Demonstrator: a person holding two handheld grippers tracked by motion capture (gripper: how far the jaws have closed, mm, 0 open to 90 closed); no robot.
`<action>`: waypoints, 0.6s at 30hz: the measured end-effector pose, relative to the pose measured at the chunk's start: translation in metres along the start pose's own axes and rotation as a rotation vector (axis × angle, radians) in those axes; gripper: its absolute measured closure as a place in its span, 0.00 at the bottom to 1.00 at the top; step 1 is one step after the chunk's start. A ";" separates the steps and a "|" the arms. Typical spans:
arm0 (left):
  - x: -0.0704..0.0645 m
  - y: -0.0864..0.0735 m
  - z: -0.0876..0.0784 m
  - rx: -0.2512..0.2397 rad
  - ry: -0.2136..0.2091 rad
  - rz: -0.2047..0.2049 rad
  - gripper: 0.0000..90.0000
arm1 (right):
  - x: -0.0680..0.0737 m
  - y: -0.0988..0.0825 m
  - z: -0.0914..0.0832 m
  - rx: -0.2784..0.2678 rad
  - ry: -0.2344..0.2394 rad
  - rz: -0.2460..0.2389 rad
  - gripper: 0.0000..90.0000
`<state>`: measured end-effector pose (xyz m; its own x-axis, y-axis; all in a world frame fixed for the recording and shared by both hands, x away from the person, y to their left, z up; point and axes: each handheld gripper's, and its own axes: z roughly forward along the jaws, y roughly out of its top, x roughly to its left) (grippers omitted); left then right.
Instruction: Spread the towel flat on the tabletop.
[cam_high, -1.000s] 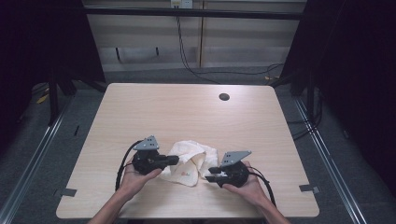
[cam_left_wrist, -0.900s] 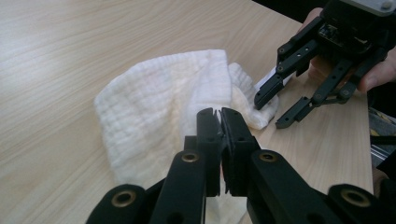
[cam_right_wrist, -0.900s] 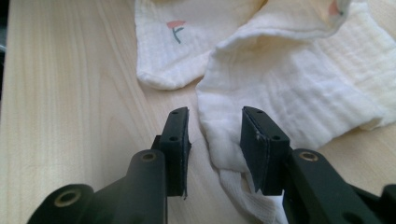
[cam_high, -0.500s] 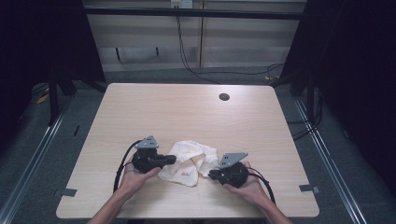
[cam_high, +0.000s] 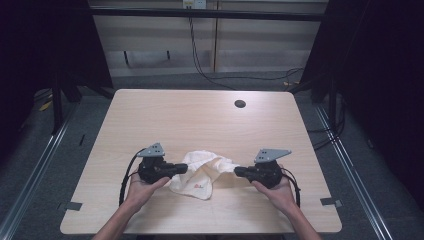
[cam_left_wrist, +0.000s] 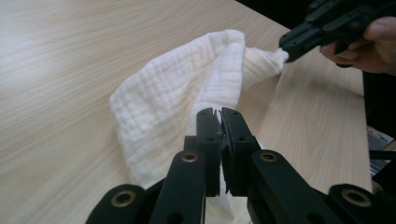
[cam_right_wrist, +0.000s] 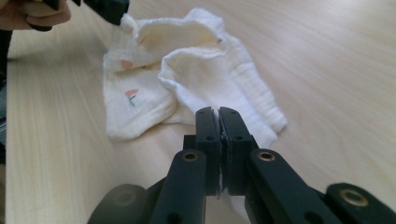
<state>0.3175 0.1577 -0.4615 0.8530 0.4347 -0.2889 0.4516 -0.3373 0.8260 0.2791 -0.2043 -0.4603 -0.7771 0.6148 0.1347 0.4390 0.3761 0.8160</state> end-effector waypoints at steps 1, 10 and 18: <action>0.000 0.002 -0.003 -0.026 0.005 -0.011 0.97 | -0.002 0.003 0.000 -0.005 -0.002 0.003 0.98; 0.004 0.010 -0.035 -0.085 0.025 -0.007 0.97 | -0.010 0.034 -0.018 -0.043 0.004 -0.013 0.98; 0.009 0.015 -0.057 -0.134 0.060 -0.013 0.97 | -0.026 0.047 -0.034 -0.095 -0.008 0.025 0.98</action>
<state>0.3170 0.2045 -0.4243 0.8281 0.4890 -0.2742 0.4206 -0.2185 0.8805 0.3048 -0.2263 -0.4063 -0.7626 0.6287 0.1521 0.4138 0.2934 0.8618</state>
